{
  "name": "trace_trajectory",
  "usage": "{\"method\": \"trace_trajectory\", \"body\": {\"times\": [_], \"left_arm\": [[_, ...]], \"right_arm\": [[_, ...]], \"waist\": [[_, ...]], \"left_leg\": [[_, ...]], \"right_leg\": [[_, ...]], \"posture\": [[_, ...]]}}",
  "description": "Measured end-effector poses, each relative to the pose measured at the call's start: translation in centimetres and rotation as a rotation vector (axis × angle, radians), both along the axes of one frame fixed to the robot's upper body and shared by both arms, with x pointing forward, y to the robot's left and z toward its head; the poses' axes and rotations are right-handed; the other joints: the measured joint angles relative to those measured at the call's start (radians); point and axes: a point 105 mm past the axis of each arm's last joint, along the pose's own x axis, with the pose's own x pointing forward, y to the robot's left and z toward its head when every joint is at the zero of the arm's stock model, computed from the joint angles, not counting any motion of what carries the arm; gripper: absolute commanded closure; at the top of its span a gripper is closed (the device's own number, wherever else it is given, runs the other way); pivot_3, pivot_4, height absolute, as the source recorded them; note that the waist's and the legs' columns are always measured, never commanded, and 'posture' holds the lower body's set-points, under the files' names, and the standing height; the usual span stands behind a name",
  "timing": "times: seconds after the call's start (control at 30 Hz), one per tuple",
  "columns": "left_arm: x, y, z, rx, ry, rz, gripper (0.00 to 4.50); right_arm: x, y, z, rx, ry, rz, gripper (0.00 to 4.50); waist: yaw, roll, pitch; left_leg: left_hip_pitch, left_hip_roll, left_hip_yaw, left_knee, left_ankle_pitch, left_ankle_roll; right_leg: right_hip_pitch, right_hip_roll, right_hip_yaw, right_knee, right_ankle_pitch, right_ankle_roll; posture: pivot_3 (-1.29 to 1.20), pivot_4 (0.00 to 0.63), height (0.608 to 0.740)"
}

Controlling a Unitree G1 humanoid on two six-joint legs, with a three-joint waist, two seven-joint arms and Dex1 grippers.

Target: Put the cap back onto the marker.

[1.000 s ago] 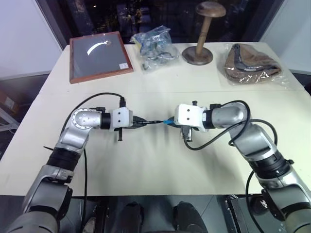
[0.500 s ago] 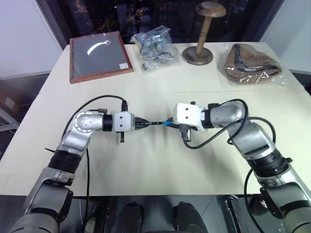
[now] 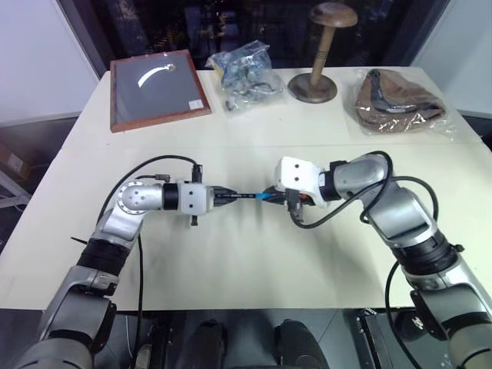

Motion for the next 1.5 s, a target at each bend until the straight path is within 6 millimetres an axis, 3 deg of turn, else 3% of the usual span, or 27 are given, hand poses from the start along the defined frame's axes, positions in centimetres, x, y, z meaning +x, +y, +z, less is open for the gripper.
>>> {"method": "trace_trajectory", "body": {"times": [0.57, 1.5], "left_arm": [[0.1, 0.6, -0.4, -0.041, 0.181, 0.036, 4.50], [0.4, 0.6, 0.4, -0.057, 0.177, 0.067, 4.50]], "right_arm": [[0.0, 1.3, -0.1, -0.035, -0.045, 0.011, 4.47], [0.2, 1.6, 0.6, -0.010, -0.057, 0.002, 4.47]], "waist": [[-0.001, 0.000, 0.000], [-0.001, 0.000, 0.000]], "left_leg": [[0.000, 0.000, 0.000, 0.000, 0.000, 0.000], [0.000, 0.000, 0.000, 0.000, 0.000, 0.000]], "right_leg": [[-0.001, 0.000, 0.000, 0.000, 0.000, 0.000], [-0.001, 0.000, 0.000, 0.002, 0.000, 0.000]], "posture": [[0.00, 0.150, 0.740], [0.00, 0.150, 0.740]]}}
